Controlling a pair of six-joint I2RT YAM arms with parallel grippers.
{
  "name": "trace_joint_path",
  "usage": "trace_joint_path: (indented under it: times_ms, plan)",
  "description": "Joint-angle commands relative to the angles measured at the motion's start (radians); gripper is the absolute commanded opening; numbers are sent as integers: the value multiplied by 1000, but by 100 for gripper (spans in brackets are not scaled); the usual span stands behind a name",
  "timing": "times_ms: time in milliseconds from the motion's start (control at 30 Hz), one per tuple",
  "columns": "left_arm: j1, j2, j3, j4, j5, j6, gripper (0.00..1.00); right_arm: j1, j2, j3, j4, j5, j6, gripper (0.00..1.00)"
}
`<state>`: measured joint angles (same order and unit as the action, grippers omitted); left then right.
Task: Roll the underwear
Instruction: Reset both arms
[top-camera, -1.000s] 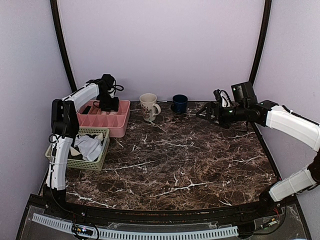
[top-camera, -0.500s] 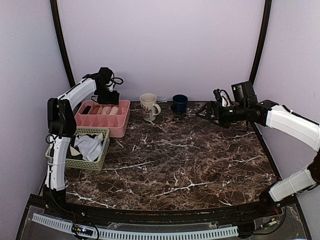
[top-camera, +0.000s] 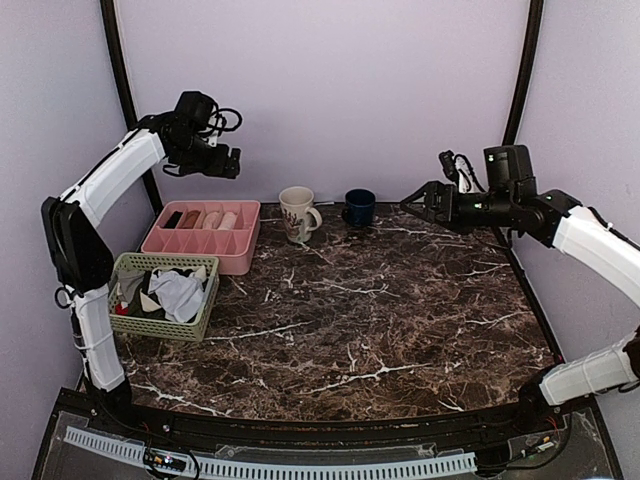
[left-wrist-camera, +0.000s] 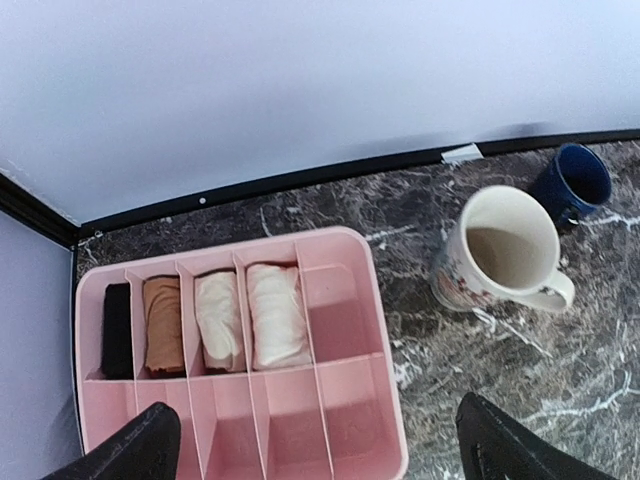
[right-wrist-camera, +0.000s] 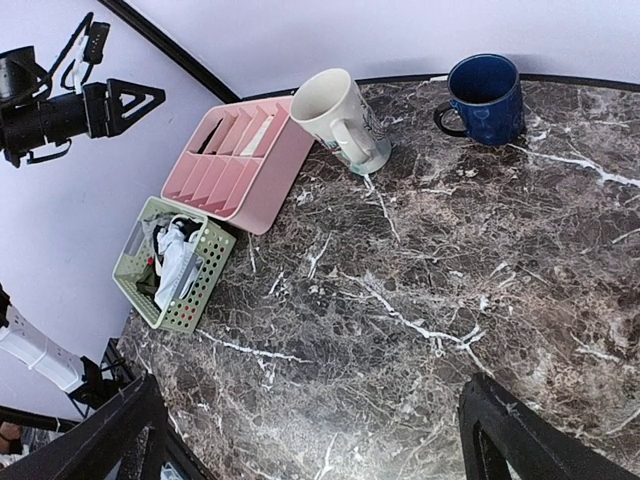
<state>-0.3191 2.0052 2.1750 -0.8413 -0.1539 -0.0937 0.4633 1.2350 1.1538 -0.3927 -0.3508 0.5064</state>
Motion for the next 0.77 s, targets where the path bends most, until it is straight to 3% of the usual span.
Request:
trace_joint_path:
  times_ms: [0,433,600,733]
  plan:
    - [-77,-159,-168,-37,-74,-48,99,-6,-54,-27,25,-7,-33,99]
    - [-157,-758,-1023,129,194,-309,99,1,-185,-330,131,-85,20,99]
    - [-177,-861,-1212,153,221,-382,99,5,-227,-462,209,-134,77,99]
    - [-184,-876,-1250,162,223,-392,99,6,-241,-512,262,-146,104,99]
